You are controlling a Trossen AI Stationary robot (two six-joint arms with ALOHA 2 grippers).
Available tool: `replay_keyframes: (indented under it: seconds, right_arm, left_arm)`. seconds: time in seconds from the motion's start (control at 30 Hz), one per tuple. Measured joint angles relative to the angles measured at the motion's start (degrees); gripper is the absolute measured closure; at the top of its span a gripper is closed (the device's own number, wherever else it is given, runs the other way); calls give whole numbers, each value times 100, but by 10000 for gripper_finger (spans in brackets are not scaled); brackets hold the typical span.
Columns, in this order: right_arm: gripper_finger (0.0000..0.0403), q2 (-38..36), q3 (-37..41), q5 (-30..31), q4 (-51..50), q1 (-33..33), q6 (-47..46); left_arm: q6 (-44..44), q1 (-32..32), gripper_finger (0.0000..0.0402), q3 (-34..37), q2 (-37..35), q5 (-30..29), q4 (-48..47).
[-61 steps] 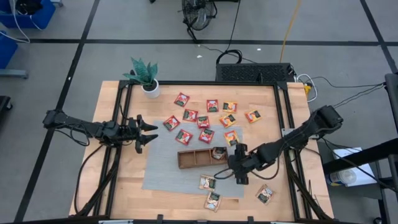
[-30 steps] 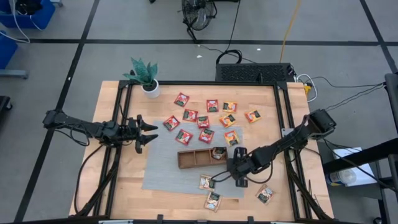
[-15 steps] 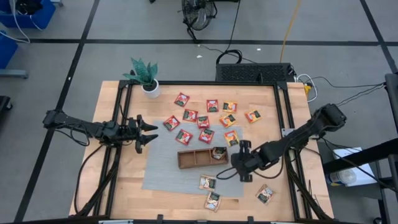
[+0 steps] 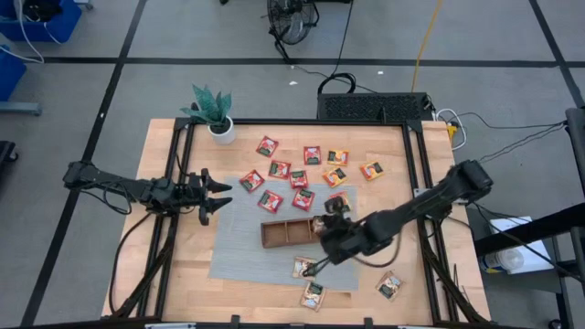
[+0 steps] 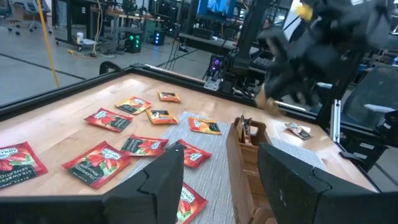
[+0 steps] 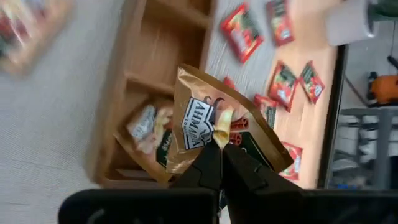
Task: Pick & Place Tea
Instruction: Put the brown tea bag into the right compartment of the wood organizer
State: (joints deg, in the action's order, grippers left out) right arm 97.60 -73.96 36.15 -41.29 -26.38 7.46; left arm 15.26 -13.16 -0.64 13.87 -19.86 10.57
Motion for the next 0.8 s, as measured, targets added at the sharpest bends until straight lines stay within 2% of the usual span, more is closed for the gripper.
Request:
replay_keyframes:
  seconds: [0.1,0.27,0.67,0.8]
  right_arm:
    - [403,571,-172,5,-100,16,414]
    - [403,1197,-606,287,-756,14,456]
    - [401,1283,-729,210,-899,12,160]
    - [377,1281,-729,25,-907,12,80]
  left_arm:
    - [0,0,197,0,0,0,0]
    - [-1,0,197,0,0,0,0]
    - [-1,1,197,0,0,0,-2]
    - [1,-1,197,0,0,0,-2]
